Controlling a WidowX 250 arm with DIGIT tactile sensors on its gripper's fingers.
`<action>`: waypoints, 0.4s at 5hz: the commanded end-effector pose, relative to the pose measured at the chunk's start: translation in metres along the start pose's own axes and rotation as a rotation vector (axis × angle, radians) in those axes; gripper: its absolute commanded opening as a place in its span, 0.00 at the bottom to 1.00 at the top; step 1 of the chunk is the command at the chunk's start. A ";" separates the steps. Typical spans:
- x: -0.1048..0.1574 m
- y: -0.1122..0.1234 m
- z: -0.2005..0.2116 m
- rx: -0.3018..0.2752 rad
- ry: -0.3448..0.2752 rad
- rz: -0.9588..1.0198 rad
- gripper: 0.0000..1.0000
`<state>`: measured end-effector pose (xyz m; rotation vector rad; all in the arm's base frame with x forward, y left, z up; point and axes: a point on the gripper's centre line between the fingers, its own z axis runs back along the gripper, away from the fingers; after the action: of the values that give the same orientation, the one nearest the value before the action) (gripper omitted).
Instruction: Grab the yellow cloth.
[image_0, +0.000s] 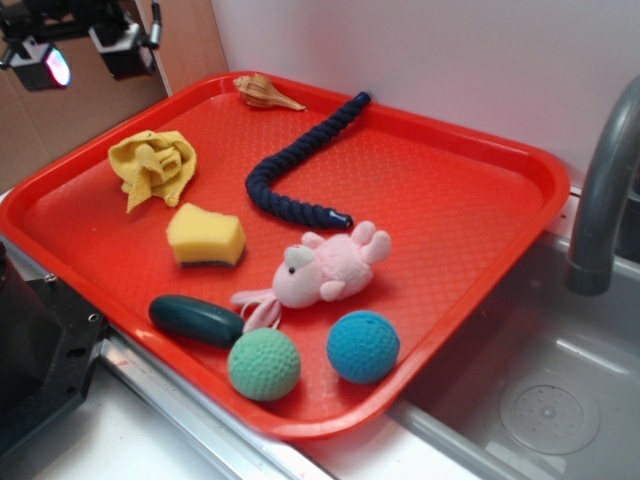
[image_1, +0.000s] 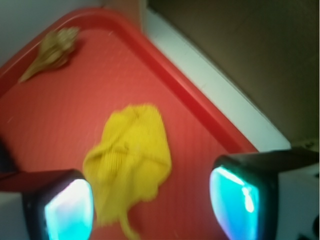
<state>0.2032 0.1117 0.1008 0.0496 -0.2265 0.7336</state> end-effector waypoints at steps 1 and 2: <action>-0.010 0.004 -0.058 0.044 0.095 -0.015 1.00; -0.023 0.015 -0.079 0.082 0.173 -0.021 1.00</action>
<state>0.2011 0.1125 0.0158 0.0684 -0.0296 0.7143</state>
